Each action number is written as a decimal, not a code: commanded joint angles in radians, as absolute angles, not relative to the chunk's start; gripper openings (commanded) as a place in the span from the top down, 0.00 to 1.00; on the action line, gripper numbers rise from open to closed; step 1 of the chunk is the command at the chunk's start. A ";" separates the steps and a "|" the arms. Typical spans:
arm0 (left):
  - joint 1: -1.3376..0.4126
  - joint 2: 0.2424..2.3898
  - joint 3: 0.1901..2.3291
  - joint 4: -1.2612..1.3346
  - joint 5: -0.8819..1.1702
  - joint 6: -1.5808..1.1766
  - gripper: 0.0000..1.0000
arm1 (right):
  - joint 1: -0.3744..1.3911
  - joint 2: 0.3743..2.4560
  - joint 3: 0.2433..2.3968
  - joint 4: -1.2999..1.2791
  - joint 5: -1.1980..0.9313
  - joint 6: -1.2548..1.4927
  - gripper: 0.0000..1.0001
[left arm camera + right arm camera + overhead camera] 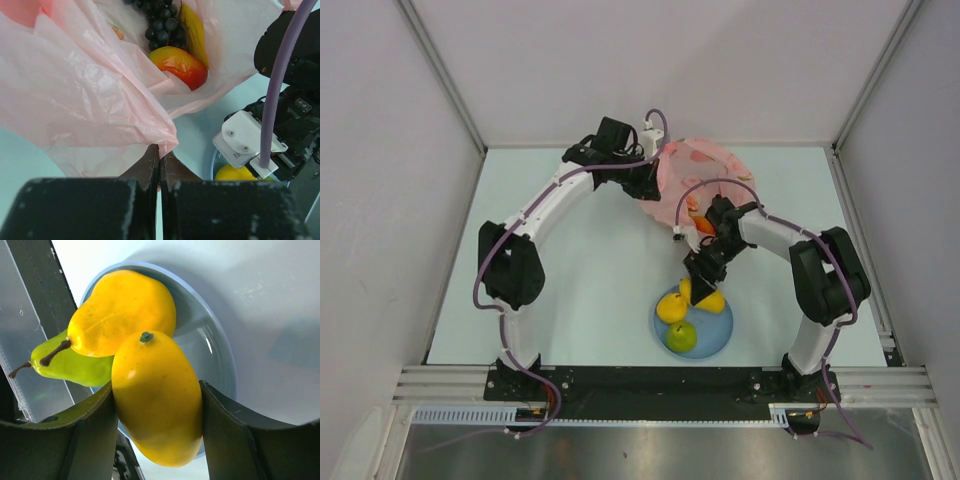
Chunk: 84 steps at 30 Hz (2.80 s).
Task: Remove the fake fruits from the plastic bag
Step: Place the fake fruit on the plate, then take out the fake fruit from the plastic bag.
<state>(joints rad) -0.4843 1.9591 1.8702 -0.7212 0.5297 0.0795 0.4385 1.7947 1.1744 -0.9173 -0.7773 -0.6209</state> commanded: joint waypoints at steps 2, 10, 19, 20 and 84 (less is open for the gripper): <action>-0.482 1.888 1.858 -0.715 0.543 0.092 1.00 | 0.451 1.795 1.180 -0.871 -0.805 -0.597 0.48; -0.492 1.904 1.878 -0.712 0.560 0.086 1.00 | 0.407 1.735 1.181 -0.851 -0.761 -0.588 0.01; -0.492 1.884 1.858 -0.713 0.580 0.103 1.00 | 0.331 1.537 1.262 -0.902 -0.700 -0.624 0.00; -0.494 1.878 1.856 -0.716 0.583 0.103 1.00 | 0.319 1.519 1.300 -0.891 -0.693 -0.618 0.00; -0.469 1.723 1.790 -0.934 0.569 0.262 0.99 | 0.322 1.809 1.415 -0.512 0.029 -0.342 0.35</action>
<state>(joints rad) -0.4751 1.6993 1.7107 -0.9531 0.5426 0.2707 0.4019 1.9244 1.4139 -0.4107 -0.0315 -0.3756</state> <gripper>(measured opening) 0.007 0.669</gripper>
